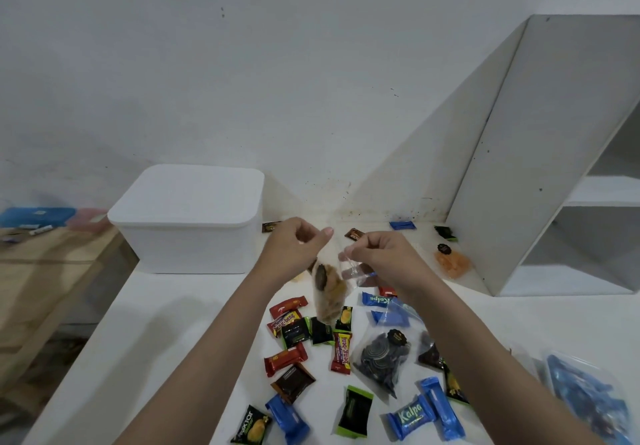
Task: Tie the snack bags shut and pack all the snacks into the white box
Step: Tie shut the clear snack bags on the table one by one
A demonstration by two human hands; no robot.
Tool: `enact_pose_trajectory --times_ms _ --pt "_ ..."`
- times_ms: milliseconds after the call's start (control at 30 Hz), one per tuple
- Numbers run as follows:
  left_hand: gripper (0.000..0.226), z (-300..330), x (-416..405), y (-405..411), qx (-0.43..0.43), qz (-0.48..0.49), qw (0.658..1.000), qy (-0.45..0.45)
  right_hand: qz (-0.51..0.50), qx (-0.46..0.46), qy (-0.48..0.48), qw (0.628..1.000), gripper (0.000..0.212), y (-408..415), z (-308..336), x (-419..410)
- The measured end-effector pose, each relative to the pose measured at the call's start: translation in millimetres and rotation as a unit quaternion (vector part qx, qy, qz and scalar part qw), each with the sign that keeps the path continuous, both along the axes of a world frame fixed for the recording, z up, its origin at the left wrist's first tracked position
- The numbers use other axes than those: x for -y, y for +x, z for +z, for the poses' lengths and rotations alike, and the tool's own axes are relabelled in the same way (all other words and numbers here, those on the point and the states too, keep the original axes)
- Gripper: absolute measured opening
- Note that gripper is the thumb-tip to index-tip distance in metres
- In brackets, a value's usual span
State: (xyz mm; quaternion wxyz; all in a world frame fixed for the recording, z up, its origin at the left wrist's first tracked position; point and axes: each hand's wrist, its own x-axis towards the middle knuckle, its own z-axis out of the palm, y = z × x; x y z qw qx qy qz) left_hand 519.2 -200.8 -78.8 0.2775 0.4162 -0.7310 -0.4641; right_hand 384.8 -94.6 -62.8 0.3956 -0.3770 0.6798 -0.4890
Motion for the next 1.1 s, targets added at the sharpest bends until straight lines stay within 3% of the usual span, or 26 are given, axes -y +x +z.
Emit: enact_pose_trajectory --times_ms 67,133,433,667,833,967,1033,1100 --pt "0.041 -2.9 -8.2 -3.8 0.033 -0.049 0.992 0.112 -0.004 -0.008 0.023 1.000 0.011 -0.3 -9.6 -1.0" --pt "0.043 -9.4 -12.0 -6.3 0.030 -0.062 0.986 0.152 -0.001 -0.009 0.035 0.999 0.011 0.3 -16.7 -2.9" --pt "0.017 -34.9 -17.5 -15.7 -0.005 -0.063 0.989 0.135 -0.036 0.012 0.046 0.998 0.010 -3.5 -43.8 -3.9" --pt "0.025 -52.3 -16.8 -23.5 -0.005 -0.071 0.987 0.147 -0.039 -0.118 0.037 0.992 0.018 -3.7 -66.9 1.1" --pt "0.016 -80.9 -1.8 -31.0 0.031 -0.073 0.992 0.093 -0.096 -0.075 0.030 0.992 0.017 -7.7 -90.8 15.2" --pt "0.107 -118.0 11.0 -30.2 0.183 -0.136 0.971 0.069 -0.150 0.111 0.056 0.981 0.017 -25.8 -112.4 25.3" --pt "0.121 -141.5 17.1 -31.5 0.256 -0.185 0.948 0.044 -0.152 0.201 0.057 0.966 0.016 -36.7 -126.2 28.0" --pt "0.115 -164.4 22.2 -36.6 0.259 -0.201 0.943 0.066 -0.150 0.243 0.076 0.955 0.020 -45.1 -140.4 31.1"
